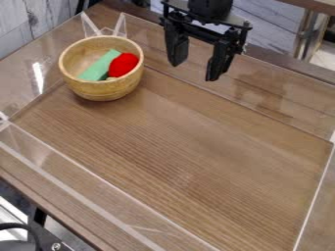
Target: Move the red fruit to the right
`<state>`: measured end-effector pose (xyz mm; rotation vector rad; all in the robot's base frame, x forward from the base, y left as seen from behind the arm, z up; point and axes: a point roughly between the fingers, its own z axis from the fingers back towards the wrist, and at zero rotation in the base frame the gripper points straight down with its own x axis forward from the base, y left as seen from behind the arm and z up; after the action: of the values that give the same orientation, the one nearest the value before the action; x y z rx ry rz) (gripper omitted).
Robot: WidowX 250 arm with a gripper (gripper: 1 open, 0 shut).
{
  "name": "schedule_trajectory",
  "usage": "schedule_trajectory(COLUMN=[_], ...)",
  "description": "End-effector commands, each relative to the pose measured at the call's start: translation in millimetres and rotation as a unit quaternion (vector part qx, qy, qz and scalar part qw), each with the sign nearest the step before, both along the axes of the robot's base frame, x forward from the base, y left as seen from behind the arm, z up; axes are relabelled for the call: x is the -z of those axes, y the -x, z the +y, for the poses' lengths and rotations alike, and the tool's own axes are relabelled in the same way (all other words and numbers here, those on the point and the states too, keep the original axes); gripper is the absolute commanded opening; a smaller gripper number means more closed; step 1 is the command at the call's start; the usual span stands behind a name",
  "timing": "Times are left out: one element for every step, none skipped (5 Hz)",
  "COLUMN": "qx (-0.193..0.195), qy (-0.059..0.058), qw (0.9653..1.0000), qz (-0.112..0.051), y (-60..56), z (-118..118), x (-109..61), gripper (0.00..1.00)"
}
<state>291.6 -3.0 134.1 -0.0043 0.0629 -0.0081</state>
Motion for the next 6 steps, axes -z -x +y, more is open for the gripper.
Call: schedule_trajectory(qx=[-0.034,-0.014,0.019,0.04,0.064,0.054], qy=[0.0,0.001,0.001,-0.009,-0.008,-0.009], qw=[0.9994,0.9999,0.9998,0.999,0.9977,0.9982], qz=[0.006,0.0,-0.011,-0.019,-0.018,-0.021], y=[1.4,5.1,9.2,11.1,9.2,6.4], z=[7,31,70,110,143,159], x=[4.5,2.4,-1.0,6.1,19.4,22.3], gripper=[1.0,1.0,1.0,1.0,1.0,1.0])
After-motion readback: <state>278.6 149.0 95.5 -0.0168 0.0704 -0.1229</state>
